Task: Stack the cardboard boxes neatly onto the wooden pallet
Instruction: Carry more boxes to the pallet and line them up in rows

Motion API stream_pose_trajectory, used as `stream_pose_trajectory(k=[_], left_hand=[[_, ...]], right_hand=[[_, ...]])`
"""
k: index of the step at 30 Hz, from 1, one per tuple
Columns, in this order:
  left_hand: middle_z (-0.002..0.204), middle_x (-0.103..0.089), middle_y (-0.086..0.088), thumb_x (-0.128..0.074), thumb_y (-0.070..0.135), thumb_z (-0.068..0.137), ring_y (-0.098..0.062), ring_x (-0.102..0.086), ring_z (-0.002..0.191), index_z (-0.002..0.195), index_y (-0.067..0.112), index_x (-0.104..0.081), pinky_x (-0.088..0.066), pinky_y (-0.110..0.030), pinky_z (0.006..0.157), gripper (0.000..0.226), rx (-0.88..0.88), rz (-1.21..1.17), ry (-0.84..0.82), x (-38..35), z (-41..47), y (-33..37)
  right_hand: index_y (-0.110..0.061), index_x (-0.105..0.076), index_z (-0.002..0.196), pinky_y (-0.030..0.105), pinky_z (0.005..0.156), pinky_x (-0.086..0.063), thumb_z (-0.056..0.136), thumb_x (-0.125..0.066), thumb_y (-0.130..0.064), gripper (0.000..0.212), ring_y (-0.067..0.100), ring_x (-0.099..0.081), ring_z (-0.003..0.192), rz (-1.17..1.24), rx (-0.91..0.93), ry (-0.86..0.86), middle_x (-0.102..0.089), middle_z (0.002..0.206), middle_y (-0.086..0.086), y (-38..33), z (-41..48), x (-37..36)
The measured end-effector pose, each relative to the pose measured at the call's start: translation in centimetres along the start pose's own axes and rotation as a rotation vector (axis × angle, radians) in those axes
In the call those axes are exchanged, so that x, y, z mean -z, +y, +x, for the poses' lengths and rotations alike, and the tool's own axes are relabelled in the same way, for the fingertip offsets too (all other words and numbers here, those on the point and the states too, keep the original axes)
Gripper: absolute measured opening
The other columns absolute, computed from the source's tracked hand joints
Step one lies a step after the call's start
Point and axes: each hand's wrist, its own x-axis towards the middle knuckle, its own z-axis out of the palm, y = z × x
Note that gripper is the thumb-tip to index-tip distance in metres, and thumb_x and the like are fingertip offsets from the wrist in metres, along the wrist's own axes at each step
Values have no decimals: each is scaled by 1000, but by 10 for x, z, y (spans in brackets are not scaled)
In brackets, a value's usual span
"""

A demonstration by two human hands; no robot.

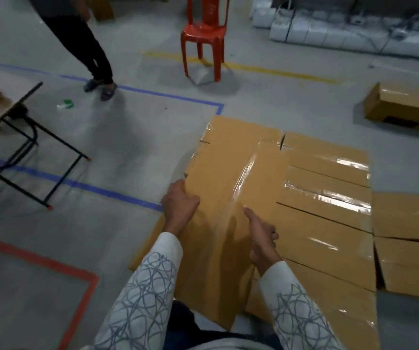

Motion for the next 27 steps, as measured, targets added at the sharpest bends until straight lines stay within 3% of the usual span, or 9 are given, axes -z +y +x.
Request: stream_pose_trajectory(k=[3,5,6,8,11,15,20,24,27], left_hand=[[139,-59,-12,-70,20,85,-36,-57,126,144,14,-54,-43,-39,106,62,-67,40,-84,26,50,-2],[141,-58,-11,-69,22,85,-35,-55,128,147,15,-52,-41,-38,108,65,-97,64,-131,40,75,1],[141,-58,-10,-68,26,83,-35,-55,128,147,16,-52,-41,-38,108,67,-117,90,-156,45,85,4],[139,-59,-10,-58,36,74,-35,-55,127,147,17,-52,-37,-40,112,76,-178,142,-211,48,100,11],[139,-57,-8,-54,37,77,-35,-51,130,147,16,-50,-30,-43,117,73,-265,194,-266,42,111,21],[143,-54,-7,-56,39,84,-37,-46,132,149,16,-47,-26,-45,116,70,-363,309,-292,26,113,29],[144,-53,-7,-60,36,85,-33,-47,131,149,16,-46,-24,-43,118,69,-487,370,-298,16,116,55],[142,-54,-7,-63,38,82,-32,-49,130,147,17,-47,-26,-42,116,70,-561,392,-347,9,137,73],[142,-56,-7,-68,40,81,-32,-50,129,147,19,-49,-27,-42,114,72,-635,406,-413,3,162,81]], right_hand=[[-9,-29,155,50,115,-39,89,-72,-58,94,35,-40,137,159,-60,3,-40,148,16,-11,-20,-38],[-18,-41,135,48,113,-42,95,-71,-43,56,28,-49,123,303,-107,-57,-55,119,11,-15,-33,-57],[-13,-47,127,50,111,-45,94,-72,-44,52,27,-53,119,357,-134,-100,-59,114,11,-15,-40,-64],[-10,-59,133,52,103,-52,86,-75,-54,66,32,-63,117,413,-135,-185,-68,123,16,-11,-47,-78],[-17,-69,125,43,85,-58,89,-72,-54,52,33,-69,107,512,-154,-163,-75,115,12,-8,-44,-82],[-18,-67,129,56,100,-54,93,-65,-55,52,39,-67,112,612,-196,-216,-75,117,16,-1,-34,-83],[-19,-62,136,57,102,-51,64,-83,-66,89,40,-65,113,665,-227,-139,-71,122,16,-10,-32,-87],[-14,-65,135,55,105,-50,73,-79,-61,78,38,-65,115,774,-233,-86,-72,122,16,-20,-27,-99],[-14,-60,138,57,108,-46,63,-85,-63,93,39,-61,119,879,-228,-33,-68,128,17,-27,-22,-118]])
